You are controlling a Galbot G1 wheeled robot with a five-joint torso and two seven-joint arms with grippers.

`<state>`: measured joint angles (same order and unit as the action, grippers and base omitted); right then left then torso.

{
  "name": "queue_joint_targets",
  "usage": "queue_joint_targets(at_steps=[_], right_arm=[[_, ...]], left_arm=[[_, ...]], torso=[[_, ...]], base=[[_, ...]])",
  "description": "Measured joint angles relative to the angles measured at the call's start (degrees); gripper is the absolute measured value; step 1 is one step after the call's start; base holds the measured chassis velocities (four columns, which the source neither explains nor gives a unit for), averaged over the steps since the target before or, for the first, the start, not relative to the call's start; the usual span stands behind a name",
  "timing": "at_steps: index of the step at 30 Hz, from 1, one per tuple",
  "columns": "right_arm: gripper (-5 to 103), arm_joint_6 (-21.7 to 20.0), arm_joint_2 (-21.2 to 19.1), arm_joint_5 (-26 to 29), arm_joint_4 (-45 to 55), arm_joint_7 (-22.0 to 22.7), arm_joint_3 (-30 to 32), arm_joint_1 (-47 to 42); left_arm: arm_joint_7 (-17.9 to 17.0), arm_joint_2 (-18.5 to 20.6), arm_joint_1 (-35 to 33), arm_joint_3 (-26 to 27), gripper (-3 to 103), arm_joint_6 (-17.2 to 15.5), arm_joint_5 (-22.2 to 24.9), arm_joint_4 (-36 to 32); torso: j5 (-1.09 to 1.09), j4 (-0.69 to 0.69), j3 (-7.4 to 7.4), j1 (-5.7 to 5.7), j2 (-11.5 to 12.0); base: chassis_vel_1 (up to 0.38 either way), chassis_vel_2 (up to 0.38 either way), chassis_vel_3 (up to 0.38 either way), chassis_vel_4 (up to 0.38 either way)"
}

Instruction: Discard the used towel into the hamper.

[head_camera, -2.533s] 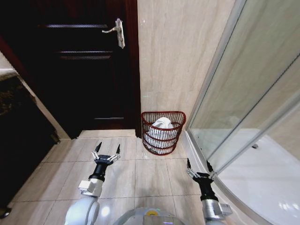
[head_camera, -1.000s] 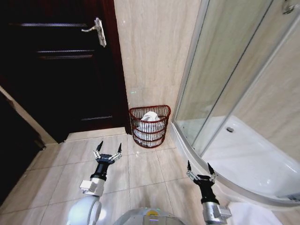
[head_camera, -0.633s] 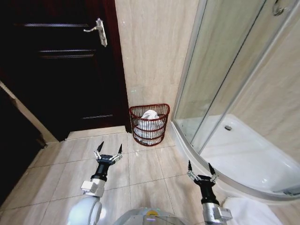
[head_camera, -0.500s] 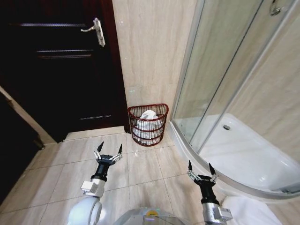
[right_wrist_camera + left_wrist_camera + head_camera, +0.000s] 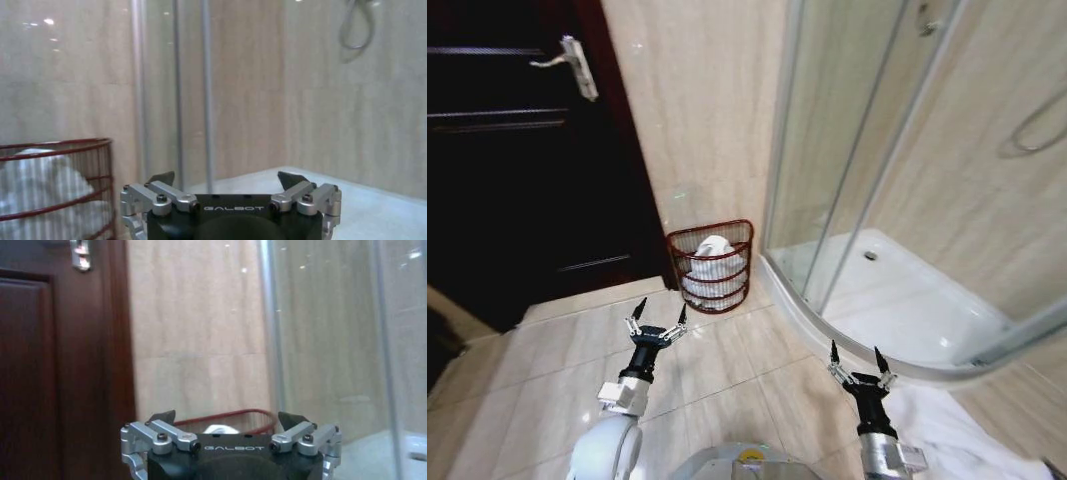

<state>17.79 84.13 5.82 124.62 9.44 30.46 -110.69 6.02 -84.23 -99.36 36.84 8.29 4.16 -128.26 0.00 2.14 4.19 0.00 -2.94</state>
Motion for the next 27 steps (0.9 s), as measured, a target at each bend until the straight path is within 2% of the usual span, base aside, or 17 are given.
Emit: queue_joint_targets(at_steps=[27], right_arm=[[100, 0.40, 0.15, 0.45, -0.60, 0.28, 0.03, 0.20]], left_arm=[[0.09, -0.08, -0.31, -0.11, 100, 0.18, 0.32, 0.49]], torso=[[0.00, 0.00, 0.01, 0.00, -0.01]], base=[[-0.120, -0.124, -0.125, -0.126]])
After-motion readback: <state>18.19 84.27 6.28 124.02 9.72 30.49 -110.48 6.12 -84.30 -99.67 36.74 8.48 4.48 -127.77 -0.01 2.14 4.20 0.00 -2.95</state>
